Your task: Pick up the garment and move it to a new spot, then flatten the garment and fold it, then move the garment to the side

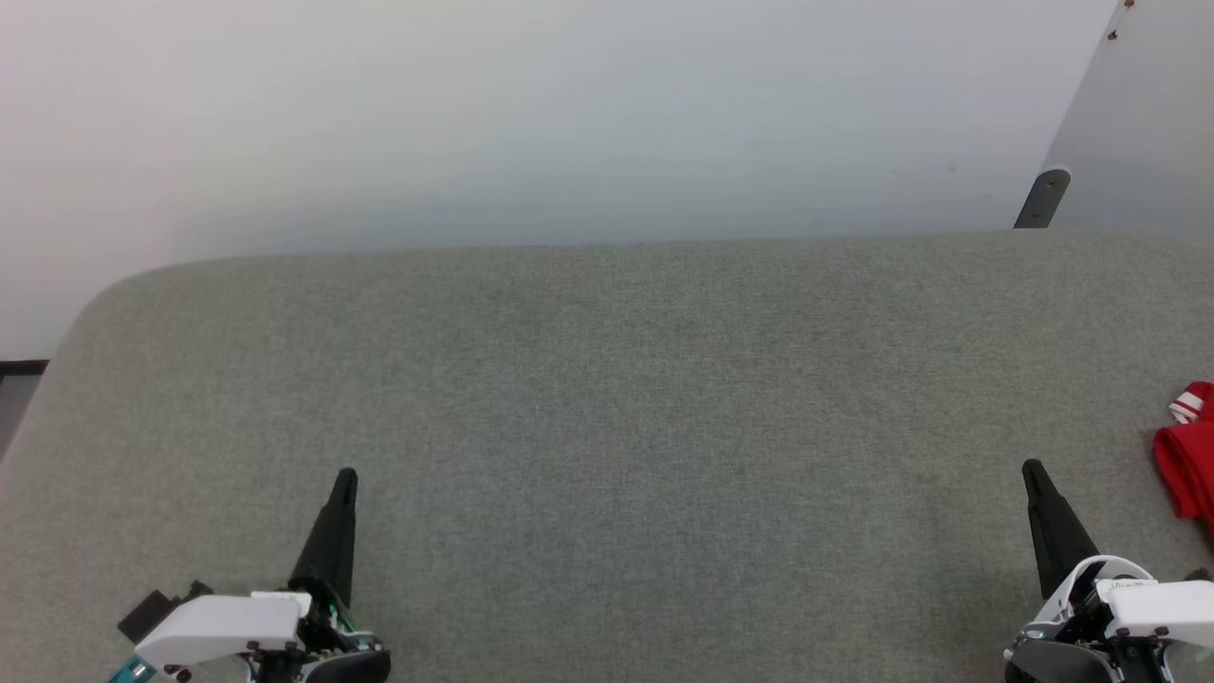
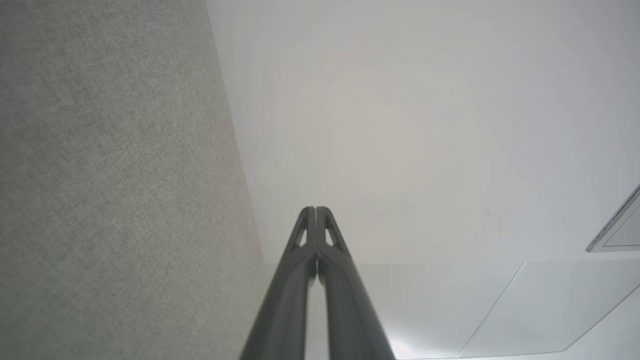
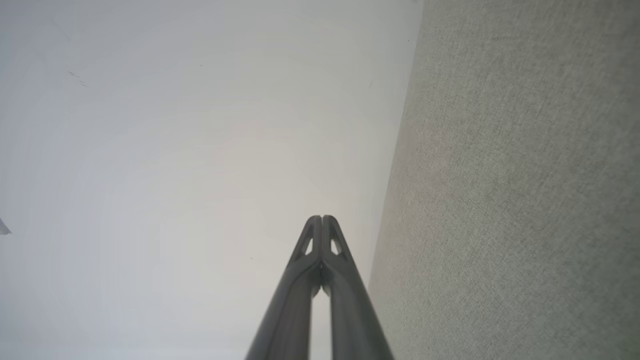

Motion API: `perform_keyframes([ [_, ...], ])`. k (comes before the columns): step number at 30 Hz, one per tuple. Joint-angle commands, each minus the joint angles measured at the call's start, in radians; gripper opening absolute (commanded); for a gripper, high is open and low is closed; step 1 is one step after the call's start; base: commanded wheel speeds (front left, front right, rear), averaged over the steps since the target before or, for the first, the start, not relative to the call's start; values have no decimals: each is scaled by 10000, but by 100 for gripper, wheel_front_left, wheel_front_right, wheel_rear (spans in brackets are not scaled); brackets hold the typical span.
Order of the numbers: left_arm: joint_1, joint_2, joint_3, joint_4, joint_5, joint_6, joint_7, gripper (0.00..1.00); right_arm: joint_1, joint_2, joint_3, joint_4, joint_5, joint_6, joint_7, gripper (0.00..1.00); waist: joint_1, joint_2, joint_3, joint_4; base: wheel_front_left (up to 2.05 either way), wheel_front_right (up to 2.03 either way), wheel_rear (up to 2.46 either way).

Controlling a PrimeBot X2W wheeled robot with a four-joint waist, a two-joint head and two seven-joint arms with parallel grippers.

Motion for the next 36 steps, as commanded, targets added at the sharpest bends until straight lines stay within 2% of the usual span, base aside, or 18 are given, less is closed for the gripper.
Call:
perform_keyframes([
  [1,-94,-17,26,14,-11,-31,36,0,-83,41,-4,3,31,4,4,0,0,-1,0,0,0,0,0],
  [36,-105,-72,105,16,85,-31,88,0,-76,47,-9,2,22,4,15,0,0,-1,0,0,0,0,0],
])
